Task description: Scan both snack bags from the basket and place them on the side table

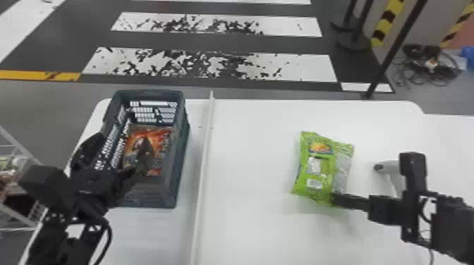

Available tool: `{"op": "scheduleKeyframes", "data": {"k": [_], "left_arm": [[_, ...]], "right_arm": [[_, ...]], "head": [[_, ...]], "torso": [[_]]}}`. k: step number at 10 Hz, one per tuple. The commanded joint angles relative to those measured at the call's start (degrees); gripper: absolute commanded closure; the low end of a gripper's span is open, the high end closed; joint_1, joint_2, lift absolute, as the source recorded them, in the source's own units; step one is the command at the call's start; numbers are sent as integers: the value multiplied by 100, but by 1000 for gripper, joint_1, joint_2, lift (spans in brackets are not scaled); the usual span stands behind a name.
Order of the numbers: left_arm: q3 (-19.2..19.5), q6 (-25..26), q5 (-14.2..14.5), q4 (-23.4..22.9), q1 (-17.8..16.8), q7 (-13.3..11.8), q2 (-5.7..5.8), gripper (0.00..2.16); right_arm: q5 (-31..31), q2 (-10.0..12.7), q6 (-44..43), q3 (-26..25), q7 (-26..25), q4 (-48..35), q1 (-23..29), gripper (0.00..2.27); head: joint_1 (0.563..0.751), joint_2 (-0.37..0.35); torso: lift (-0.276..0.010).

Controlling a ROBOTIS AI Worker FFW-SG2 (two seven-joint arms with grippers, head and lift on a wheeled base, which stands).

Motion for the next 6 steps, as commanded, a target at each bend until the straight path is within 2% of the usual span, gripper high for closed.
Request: {"op": "scheduleKeyframes", "data": {"k": [1, 4, 6], "left_arm": [[12, 0, 0, -9, 14, -4, 0, 66], [21, 0, 0, -9, 32, -4, 0, 66], [21, 0, 0, -27, 40, -4, 0, 66]], "right_arm": [[-280, 0, 68, -207, 51, -69, 28, 2250], [-904, 35, 314, -866, 51, -965, 291, 2250], [-1431, 105, 578, -1622, -20, -1291, 177, 2246]], "head": [[695, 2], [695, -7], [695, -24]], "torso": [[-75], [-75], [-75]]}}
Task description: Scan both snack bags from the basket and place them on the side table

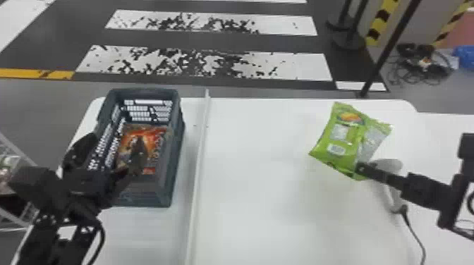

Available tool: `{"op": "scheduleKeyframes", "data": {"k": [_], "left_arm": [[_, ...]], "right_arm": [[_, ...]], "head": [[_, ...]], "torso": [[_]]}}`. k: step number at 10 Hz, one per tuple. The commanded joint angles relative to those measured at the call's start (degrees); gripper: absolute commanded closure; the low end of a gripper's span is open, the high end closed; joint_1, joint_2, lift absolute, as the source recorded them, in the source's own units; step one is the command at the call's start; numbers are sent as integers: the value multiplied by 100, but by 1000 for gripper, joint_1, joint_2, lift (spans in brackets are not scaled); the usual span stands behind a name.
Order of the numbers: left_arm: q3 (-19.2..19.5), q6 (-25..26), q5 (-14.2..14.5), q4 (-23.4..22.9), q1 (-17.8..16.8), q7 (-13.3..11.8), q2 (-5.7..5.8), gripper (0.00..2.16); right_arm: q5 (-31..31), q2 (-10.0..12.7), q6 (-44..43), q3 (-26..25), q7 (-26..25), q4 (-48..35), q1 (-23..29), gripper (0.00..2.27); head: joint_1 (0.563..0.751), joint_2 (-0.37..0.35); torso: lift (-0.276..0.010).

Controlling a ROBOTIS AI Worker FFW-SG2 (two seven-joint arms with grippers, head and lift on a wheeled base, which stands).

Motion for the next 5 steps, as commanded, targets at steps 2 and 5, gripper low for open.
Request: {"op": "scheduleKeyframes", "data": {"k": [2, 5], "left_arm": [[-1, 0, 0, -4, 1, -3, 17, 66], [-1, 0, 0, -21, 1, -3, 17, 66]], "right_arm": [[-257, 8, 561, -994, -160, 173, -707, 2246], [-178, -80, 420, -1618, -854, 885, -1340, 2250]], "head": [[695, -77], [695, -192]], "torso": [[-75], [-75]]}}
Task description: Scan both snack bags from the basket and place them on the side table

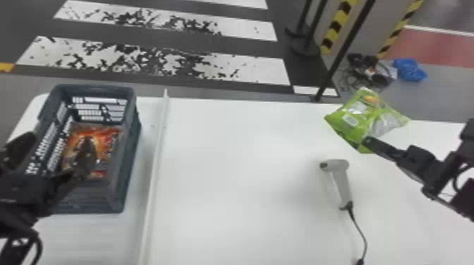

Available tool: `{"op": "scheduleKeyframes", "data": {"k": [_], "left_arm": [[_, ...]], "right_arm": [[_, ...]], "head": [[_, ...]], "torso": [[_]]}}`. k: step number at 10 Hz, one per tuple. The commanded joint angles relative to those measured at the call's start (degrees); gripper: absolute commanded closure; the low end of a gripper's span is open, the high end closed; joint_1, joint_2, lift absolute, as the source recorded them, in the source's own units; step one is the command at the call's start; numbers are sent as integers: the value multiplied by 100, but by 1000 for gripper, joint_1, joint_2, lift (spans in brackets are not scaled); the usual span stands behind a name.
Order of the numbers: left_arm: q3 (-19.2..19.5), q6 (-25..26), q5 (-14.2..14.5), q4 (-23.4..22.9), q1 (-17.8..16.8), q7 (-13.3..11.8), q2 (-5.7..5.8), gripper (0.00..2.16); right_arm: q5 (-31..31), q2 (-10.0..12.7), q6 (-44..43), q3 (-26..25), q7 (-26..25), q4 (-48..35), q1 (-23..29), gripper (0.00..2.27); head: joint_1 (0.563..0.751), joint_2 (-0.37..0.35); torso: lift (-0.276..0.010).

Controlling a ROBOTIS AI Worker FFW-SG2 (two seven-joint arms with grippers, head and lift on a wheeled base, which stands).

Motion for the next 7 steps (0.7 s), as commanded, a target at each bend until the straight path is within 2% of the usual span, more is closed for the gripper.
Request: {"op": "scheduleKeyframes", "data": {"k": [1, 3, 5, 7], "left_arm": [[0, 0, 1, 7, 0, 0, 0, 66], [9, 0, 1, 7, 0, 0, 0, 66], [9, 18, 1, 25, -18, 0, 0, 66], [-18, 18, -7, 43, -53, 0, 0, 66]], "right_arm": [[58, -36, -311, -197, -259, 310, -129, 2250], [84, -168, -997, -320, -760, 864, -137, 2250], [269, -317, -1612, -478, -989, 1400, -137, 2250], [313, -475, -2034, -566, -1165, 1936, -137, 2246]], "head": [[695, -211], [695, -277], [695, -344], [695, -350]], "torso": [[-75], [-75], [-75], [-75]]}}
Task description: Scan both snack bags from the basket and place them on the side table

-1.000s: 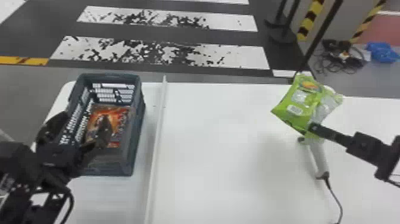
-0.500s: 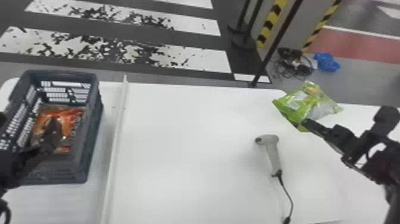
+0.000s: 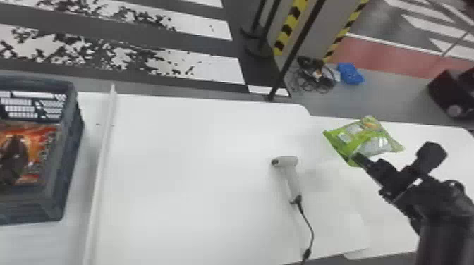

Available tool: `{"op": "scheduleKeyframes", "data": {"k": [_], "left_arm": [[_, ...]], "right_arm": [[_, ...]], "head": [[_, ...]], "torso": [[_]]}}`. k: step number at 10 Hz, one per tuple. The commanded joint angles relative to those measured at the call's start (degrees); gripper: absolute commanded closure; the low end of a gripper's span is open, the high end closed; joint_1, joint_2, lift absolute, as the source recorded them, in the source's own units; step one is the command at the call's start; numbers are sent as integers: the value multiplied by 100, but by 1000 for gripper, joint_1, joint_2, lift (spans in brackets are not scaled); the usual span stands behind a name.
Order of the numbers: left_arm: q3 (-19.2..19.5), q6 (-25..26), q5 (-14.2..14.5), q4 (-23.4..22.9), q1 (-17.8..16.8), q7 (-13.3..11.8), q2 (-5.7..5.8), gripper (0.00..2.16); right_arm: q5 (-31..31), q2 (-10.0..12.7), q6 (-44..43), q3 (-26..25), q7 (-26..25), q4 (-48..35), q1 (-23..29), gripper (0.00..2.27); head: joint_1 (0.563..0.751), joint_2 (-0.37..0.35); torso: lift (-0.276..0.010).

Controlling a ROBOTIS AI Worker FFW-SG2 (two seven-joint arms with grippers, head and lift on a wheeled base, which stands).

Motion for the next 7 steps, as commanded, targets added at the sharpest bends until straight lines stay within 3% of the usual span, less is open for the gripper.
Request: {"op": "scheduleKeyframes", "data": {"k": [1, 3, 4, 5, 6, 7], "left_arm": [[-12, 0, -3, 28, -14, -1, 0, 66], [-65, 0, 5, 107, -76, -1, 0, 66], [-73, 0, 5, 124, -93, 8, 9, 66], [-82, 0, 5, 142, -93, -1, 18, 66], [-82, 0, 5, 142, -93, 8, 26, 66], [-82, 0, 5, 133, -84, -1, 26, 66]], "right_arm": [[61, -81, -266, -9, -115, 374, 0, 2233], [175, -98, -670, -9, -282, 822, 35, 2010], [245, -160, -881, 53, -282, 1077, 44, 1352], [324, -186, -1057, 106, -282, 1253, 44, 400], [439, -204, -1180, 167, -300, 1349, 44, -1], [421, -177, -1320, 211, -361, 1323, 71, -1]], "head": [[695, -350], [695, -350], [695, -350], [695, -350], [695, -350], [695, -350]], "torso": [[-75], [-75], [-75], [-75], [-75], [-75]]}}
